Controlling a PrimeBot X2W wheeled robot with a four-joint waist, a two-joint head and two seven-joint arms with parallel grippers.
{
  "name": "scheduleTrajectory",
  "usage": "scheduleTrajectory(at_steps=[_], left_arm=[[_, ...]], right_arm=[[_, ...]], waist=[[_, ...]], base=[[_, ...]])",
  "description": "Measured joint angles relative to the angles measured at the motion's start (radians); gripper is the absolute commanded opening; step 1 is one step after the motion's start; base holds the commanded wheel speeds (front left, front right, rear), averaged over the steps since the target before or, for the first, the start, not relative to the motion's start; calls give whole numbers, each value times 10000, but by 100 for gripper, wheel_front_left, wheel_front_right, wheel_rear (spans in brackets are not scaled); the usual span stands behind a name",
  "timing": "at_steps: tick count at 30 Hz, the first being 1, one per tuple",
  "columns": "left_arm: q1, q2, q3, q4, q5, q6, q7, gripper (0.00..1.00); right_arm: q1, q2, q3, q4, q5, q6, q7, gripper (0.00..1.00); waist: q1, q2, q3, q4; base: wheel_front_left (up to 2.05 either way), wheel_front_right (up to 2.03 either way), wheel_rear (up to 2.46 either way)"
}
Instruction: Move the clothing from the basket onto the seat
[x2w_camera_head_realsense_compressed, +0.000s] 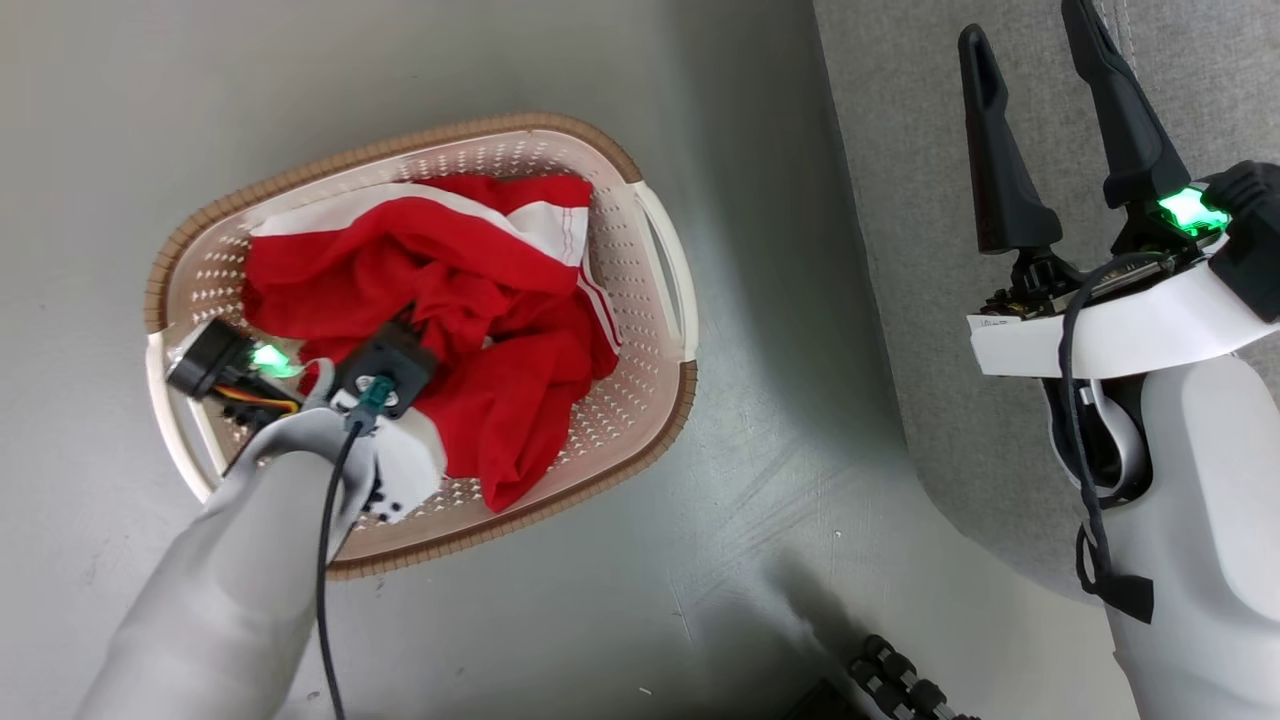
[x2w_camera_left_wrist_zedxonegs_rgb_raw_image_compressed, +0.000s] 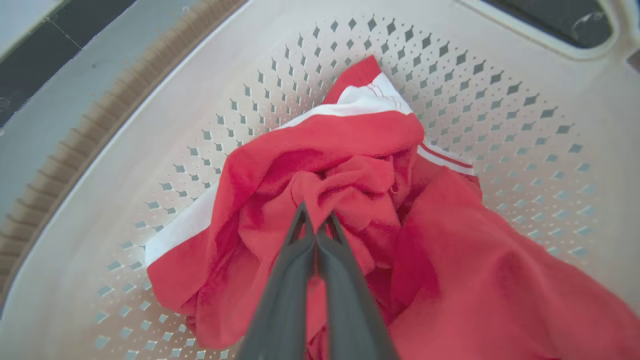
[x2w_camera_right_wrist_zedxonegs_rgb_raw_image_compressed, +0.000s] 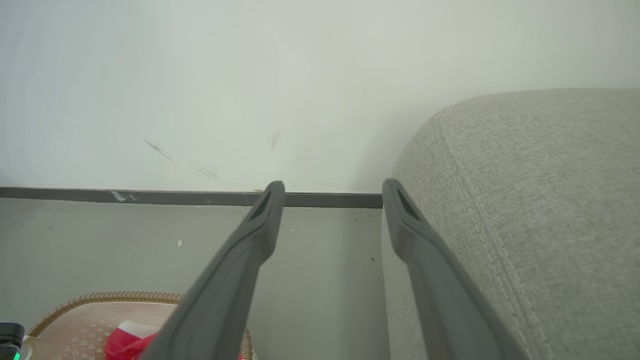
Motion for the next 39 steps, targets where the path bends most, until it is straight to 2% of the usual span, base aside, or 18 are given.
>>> scheduleTrajectory(at_steps=[7, 21, 39], left_arm=[[16, -305, 188, -550, -420, 0, -245, 0], [509, -324, 545, -1889, -951, 134, -424, 0], [1329, -293, 1457, -4602, -1912, 230, -453, 0]], right_arm=[[-12, -6, -203, 169, -194, 0, 0, 100], [35, -12, -466, 489, -748, 0, 0, 100], [801, -19, -874, 934, -1371, 0, 0, 100]], waist=[[0, 0, -252, 270], [0, 0, -998, 839], [0, 0, -2461, 1481]], base=[[0, 0, 0], [0, 0, 0], [0, 0, 0]])
